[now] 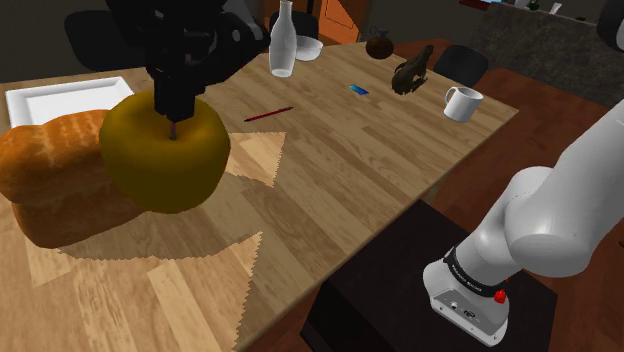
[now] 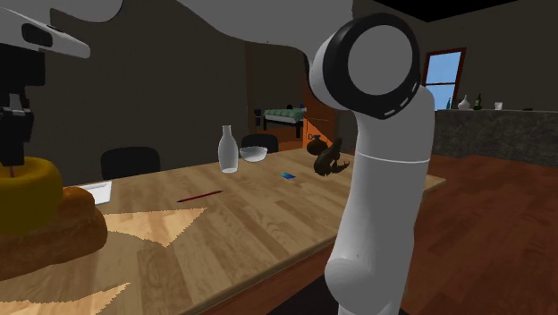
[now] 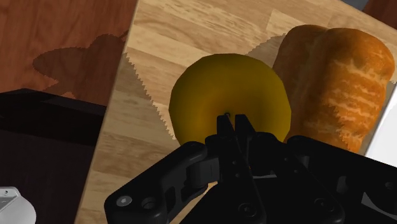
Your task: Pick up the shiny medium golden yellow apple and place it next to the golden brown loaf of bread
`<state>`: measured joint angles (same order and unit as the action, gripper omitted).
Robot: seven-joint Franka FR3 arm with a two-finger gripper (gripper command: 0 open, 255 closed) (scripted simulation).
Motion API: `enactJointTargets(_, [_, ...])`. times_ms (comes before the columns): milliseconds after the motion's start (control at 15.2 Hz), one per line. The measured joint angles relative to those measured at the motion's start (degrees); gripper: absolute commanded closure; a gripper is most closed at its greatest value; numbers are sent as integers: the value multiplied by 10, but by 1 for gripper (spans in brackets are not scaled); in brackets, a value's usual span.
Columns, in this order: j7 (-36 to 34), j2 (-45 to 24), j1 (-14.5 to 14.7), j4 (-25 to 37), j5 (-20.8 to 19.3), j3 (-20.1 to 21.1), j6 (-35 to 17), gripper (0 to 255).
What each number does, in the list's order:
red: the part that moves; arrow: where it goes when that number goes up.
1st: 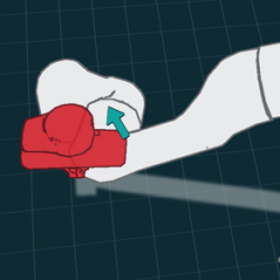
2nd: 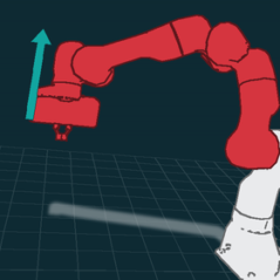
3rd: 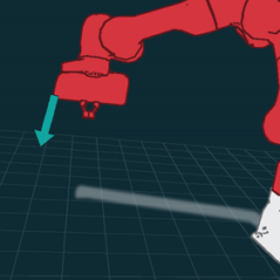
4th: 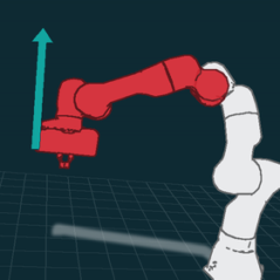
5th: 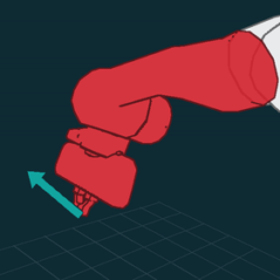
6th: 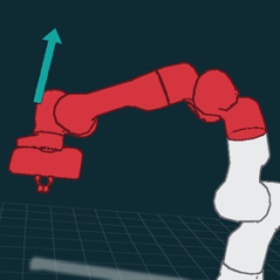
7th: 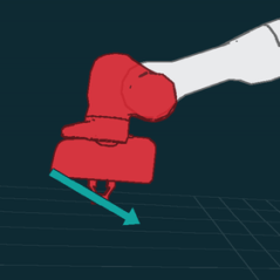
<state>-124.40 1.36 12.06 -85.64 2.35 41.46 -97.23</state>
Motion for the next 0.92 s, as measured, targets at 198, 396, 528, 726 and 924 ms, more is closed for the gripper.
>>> enactJointTargets(198, [5,11,-2,-33,8,-2,-25,255])
enactJointTargets(396, [13,20,-4,-65,16,-6,-49,255])
enactJointTargets(528, [13,23,-3,-84,18,-6,-66,255])
enactJointTargets(726, [20,32,-5,-114,25,-8,-89,255])
enactJointTargets(924, [22,37,-4,-141,29,-9,-112,255])
